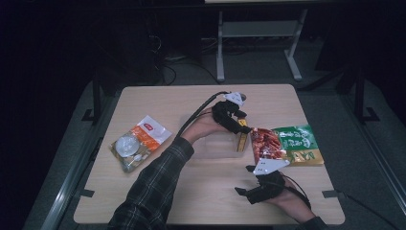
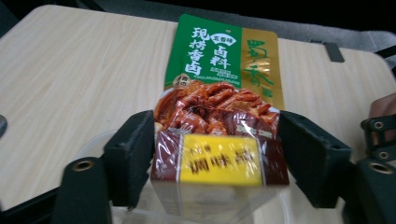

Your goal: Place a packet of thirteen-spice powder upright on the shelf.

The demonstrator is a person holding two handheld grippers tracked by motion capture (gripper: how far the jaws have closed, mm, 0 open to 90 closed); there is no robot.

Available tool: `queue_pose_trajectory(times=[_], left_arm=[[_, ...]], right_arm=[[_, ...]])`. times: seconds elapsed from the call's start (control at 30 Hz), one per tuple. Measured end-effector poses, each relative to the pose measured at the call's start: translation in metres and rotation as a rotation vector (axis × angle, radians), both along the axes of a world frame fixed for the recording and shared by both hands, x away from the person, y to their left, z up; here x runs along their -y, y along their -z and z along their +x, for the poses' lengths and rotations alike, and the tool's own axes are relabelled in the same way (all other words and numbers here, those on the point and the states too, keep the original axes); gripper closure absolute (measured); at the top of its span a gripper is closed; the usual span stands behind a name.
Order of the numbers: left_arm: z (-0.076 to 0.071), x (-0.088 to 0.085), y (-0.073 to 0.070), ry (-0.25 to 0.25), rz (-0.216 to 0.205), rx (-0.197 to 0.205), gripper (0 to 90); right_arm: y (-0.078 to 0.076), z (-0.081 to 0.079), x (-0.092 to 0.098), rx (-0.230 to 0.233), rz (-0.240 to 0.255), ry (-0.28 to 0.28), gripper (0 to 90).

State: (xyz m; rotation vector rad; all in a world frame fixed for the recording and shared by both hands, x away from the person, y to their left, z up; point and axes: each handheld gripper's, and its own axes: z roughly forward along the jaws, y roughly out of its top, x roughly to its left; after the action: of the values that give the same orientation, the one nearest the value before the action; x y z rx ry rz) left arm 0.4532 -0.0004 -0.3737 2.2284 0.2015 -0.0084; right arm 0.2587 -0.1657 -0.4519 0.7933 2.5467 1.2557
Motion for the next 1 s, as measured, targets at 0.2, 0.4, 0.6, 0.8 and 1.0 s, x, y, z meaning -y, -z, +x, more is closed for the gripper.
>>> queue_pose_trajectory(times=[0.2,0.4,0.6,0.8,1.0], left_arm=[[-0.003,-0.009,-0.004,-0.035,-0.021,-0.007,17.8],[-0.011,-0.026,-0.013,-0.070,-0.017,0.018,17.4],[-0.033,-0.052,-0.017,-0.130,0.012,0.034,17.8],[-0.049,-0.069,-0.014,-0.156,0.036,0.017,17.9],[-0.067,-0.086,-0.012,-0.176,0.058,-0.012,17.7]], right_arm=[[0.000,0.000,0.000,-0.008,0.003,-0.001,13.9],[0.001,0.000,0.000,-0.007,0.000,-0.002,13.9],[0.002,0.001,0.000,-0.012,-0.008,0.005,13.9],[0.002,0.000,-0.001,-0.016,-0.010,0.008,13.9],[0.002,0.001,0.000,-0.010,-0.011,0.011,13.9]])
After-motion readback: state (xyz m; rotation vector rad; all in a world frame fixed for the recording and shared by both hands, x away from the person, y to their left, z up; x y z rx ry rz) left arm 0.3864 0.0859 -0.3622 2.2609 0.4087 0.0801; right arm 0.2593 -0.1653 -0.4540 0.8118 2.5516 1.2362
